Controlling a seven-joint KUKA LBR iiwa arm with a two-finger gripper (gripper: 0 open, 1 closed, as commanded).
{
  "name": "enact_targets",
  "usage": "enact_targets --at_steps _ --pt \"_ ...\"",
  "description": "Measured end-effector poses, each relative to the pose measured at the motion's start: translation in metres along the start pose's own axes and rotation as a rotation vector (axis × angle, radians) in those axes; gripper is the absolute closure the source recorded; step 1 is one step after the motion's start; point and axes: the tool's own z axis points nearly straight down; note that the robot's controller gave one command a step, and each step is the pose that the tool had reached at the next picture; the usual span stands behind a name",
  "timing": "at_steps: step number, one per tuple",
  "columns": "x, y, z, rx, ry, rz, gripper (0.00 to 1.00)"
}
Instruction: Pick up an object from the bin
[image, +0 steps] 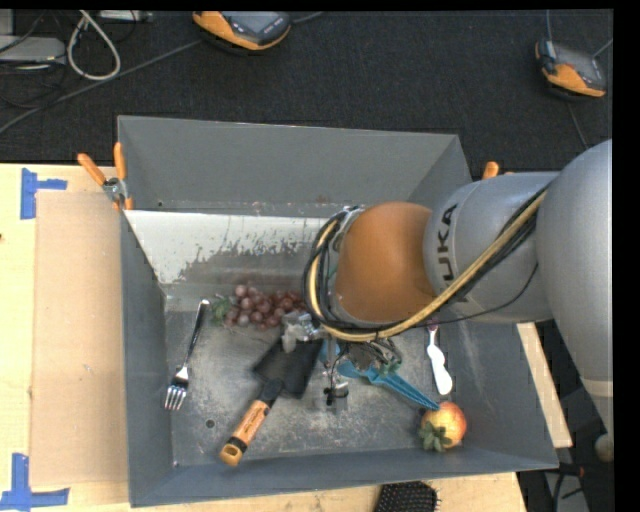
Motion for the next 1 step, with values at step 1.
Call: enact_targets --at_steps 1 --pt "0.005 0.0085 0.0073 -0.003 0.006 -0.108 1.0"
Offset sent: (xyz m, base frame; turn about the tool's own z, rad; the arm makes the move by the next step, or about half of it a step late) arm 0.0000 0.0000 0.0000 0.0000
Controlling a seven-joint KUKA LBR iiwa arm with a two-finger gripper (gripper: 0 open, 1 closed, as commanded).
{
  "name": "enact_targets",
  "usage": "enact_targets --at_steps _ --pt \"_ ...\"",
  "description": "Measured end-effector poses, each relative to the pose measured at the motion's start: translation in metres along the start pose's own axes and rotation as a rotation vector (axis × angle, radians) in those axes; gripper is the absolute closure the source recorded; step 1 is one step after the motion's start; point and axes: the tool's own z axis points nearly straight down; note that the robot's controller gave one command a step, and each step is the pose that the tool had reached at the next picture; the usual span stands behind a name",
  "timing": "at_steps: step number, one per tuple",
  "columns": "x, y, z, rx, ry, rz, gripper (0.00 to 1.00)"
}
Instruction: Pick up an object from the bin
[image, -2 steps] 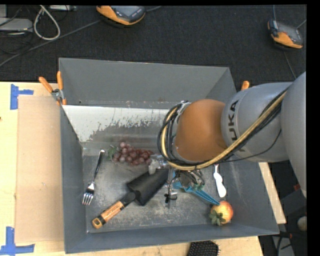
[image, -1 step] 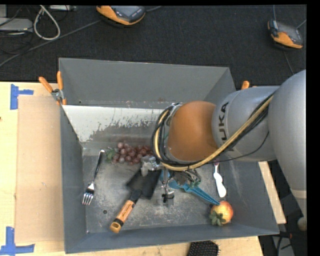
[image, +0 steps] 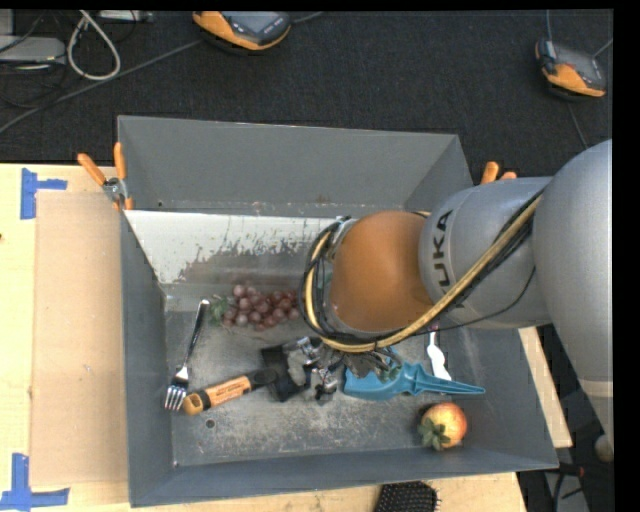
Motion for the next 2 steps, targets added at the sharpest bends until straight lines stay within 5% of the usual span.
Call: enact_targets --at_steps 1,2 --pt "0.0 0.0 0.0 0.0 0.0 0.001 1.0" --pt "0.007 0.005 -0.07 -0.003 0.007 -0.016 1.0"
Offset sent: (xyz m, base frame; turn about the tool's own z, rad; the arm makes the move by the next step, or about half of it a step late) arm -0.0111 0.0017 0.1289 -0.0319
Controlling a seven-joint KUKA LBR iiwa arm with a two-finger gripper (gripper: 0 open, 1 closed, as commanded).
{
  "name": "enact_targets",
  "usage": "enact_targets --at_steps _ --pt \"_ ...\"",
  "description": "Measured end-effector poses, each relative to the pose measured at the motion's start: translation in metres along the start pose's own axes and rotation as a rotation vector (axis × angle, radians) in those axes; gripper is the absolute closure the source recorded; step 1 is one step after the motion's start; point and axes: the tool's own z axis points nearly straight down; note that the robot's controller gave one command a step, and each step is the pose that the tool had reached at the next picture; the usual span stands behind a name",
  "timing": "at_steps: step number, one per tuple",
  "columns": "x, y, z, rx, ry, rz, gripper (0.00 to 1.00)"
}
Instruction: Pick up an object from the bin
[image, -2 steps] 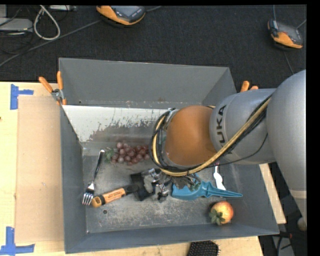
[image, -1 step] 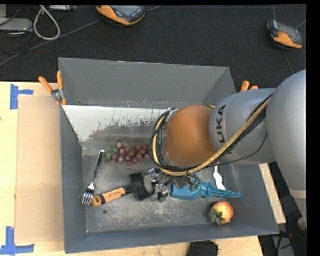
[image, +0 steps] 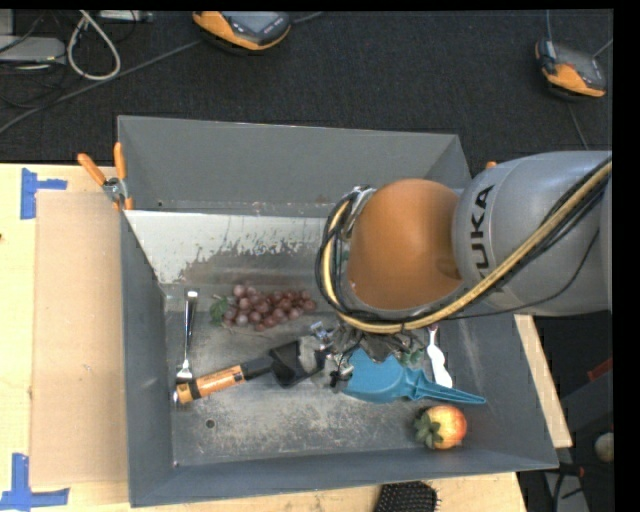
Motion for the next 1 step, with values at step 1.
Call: enact_targets --at_steps 1 --pt "-0.0068 -0.0007 -0.0692 -0.001 0.002 0.017 1.0"
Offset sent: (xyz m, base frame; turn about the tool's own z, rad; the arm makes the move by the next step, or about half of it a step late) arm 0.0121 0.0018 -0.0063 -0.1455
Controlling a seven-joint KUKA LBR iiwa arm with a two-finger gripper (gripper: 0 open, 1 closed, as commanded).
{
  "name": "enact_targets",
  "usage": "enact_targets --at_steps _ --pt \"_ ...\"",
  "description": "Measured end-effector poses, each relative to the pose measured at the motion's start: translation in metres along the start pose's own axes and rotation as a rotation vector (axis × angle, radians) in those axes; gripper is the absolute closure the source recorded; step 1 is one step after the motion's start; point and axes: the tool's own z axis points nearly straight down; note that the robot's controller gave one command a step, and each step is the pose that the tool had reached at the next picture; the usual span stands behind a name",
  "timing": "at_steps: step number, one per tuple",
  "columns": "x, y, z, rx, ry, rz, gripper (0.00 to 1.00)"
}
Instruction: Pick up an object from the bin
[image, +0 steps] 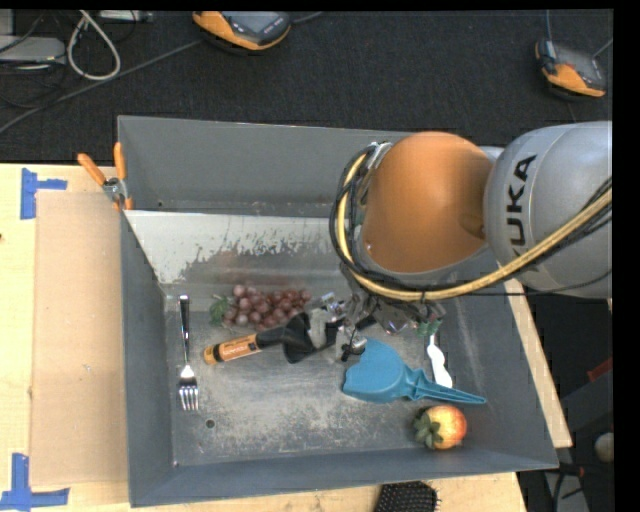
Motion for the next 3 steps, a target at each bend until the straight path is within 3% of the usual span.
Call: enact_targets --at_steps 1,3 --pt "-0.005 -0.002 0.025 0.005 -0.012 -0.086 1.0" --pt "-0.013 -0.006 0.076 0.0 0.001 0.07 1.0"
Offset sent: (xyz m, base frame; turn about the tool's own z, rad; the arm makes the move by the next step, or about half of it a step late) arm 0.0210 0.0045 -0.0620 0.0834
